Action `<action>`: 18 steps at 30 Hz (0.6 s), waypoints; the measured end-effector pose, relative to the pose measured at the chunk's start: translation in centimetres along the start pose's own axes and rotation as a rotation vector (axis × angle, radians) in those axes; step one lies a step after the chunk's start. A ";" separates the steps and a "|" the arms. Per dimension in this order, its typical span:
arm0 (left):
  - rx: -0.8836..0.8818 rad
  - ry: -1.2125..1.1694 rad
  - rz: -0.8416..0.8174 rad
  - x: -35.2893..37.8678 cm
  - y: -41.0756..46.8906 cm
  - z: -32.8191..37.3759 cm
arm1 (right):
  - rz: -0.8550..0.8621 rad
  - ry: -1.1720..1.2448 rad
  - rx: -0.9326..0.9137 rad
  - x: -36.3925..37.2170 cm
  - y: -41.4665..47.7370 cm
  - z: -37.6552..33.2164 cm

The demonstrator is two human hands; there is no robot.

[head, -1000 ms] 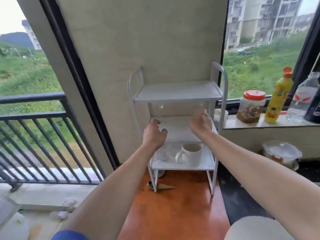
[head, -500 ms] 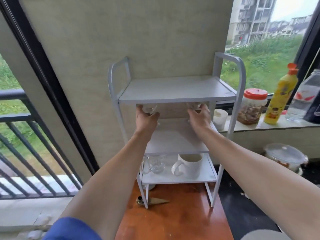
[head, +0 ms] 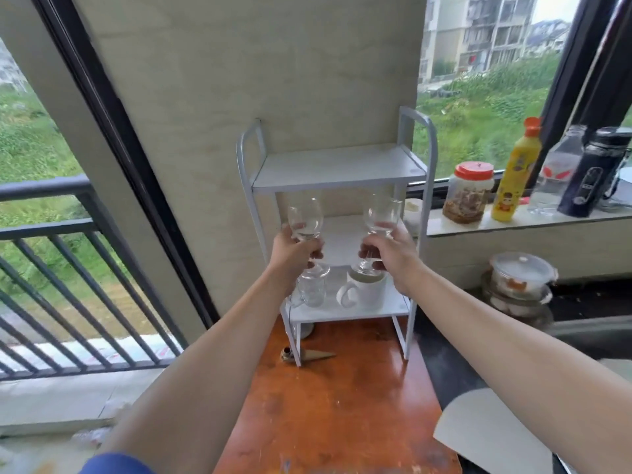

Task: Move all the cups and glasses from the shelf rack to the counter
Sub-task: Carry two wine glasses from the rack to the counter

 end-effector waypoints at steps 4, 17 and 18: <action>-0.042 -0.025 -0.166 1.4 -6.1 0.3 | 0.002 0.030 0.065 -3.3 -5.8 0.5; -0.128 -0.020 -0.696 17.0 -24.9 0.8 | 0.287 0.065 0.116 -22.9 -25.4 -2.0; -0.121 -0.011 -0.734 18.9 -26.1 1.2 | 0.316 0.071 0.109 -24.9 -27.0 -2.5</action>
Point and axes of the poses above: each hand's wrist, its own y-axis towards the middle knuckle, its own x-axis out of the palm, z = x × y, the point moved 3 cm from there along y, towards the middle knuckle, and after that the axes turned 14 degrees about y, right-handed, at the moved point
